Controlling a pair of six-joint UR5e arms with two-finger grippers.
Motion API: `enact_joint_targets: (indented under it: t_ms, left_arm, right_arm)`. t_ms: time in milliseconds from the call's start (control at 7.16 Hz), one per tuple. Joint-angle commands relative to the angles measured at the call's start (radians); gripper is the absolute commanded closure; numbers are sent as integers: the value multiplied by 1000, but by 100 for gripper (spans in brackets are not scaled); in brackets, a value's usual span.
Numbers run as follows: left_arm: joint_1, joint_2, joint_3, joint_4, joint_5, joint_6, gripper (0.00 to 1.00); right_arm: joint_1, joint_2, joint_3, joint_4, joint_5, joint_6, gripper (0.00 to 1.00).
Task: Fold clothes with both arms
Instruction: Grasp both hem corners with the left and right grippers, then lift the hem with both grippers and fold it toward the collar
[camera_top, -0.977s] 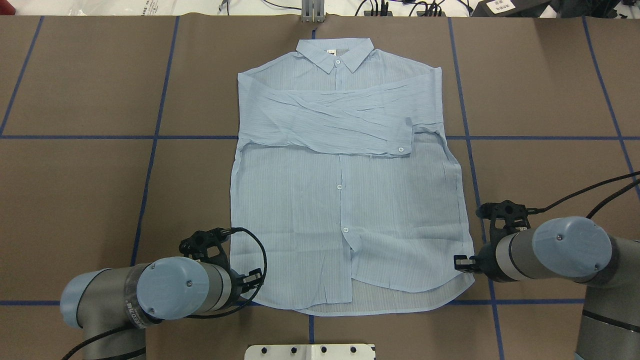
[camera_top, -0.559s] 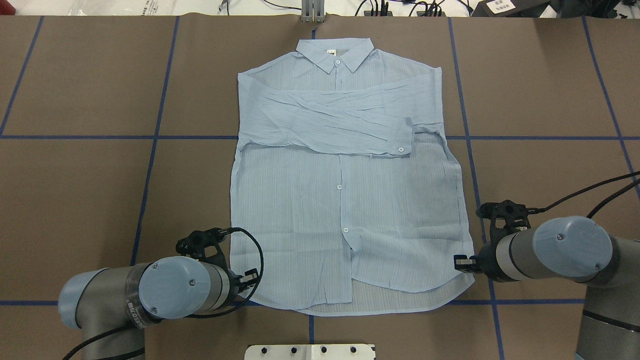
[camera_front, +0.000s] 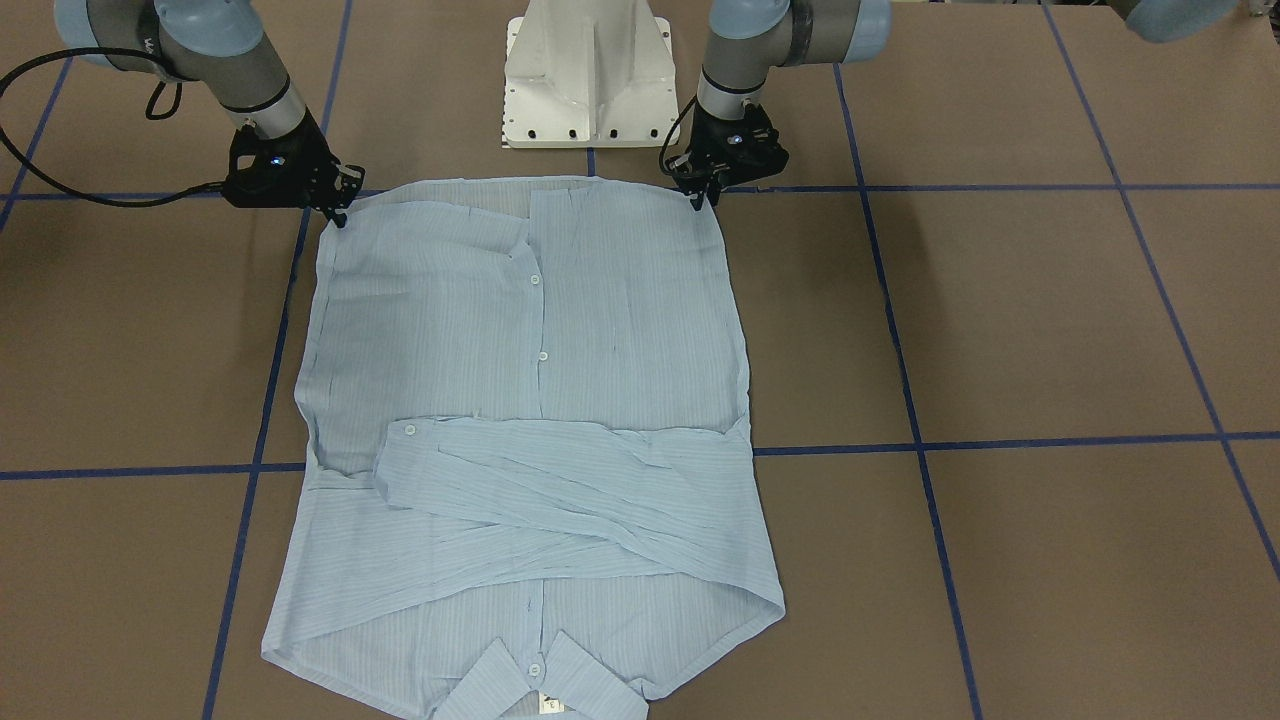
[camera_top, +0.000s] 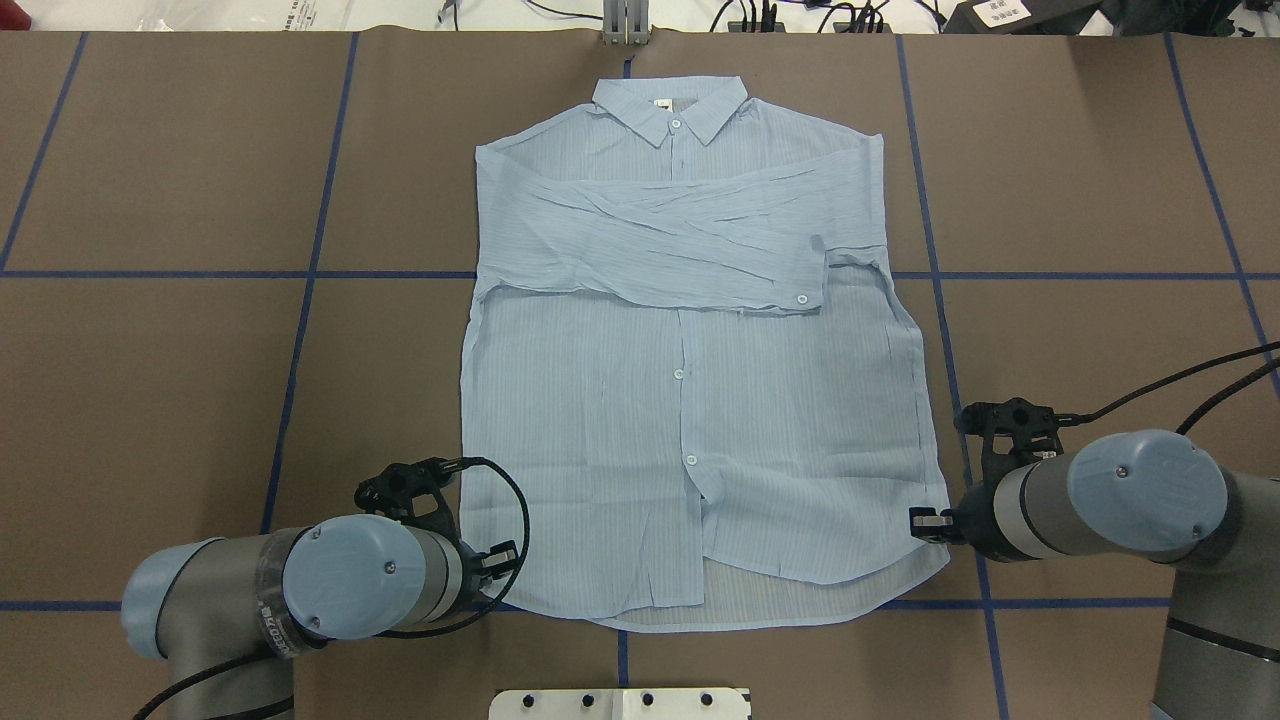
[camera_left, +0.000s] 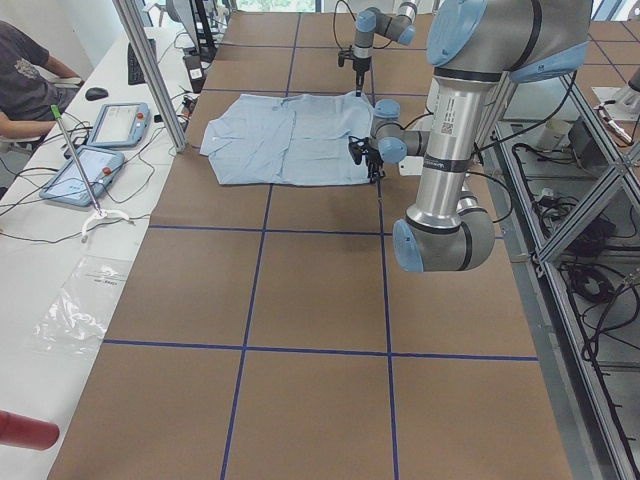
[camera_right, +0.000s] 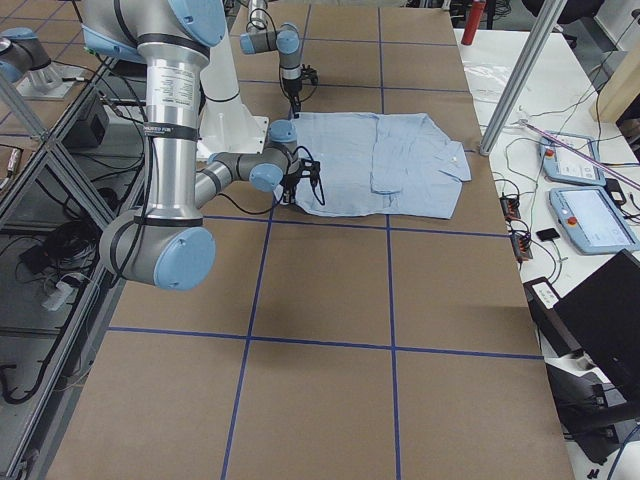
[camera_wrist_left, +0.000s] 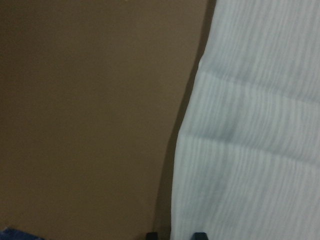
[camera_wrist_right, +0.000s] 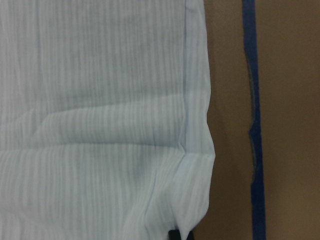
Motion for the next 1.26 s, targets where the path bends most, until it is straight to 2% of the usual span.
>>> enact_joint_targets:
  t_ms: [0,279,559,838,1117]
  left_arm:
    - [-1,-6,-15,0,0,1,100]
    - [-30,-6,-83,2,-6,13,100]
    - [-70,-6,-123,2,-13,16,100]
    - [-178,-41,-125,2,-84,86,100]
    - [-261,-39,-127,2,-134,149,100]
  right_arm:
    - [22,1,-1,0,17,-1,100]
    - [86,3,-1,11,80,-7,100]
    - [170,52,-4,8,161,-13,100]
    - [242,87,-8,8,212,-14,100]
    - [371,103,-16,6,318,-23,100]
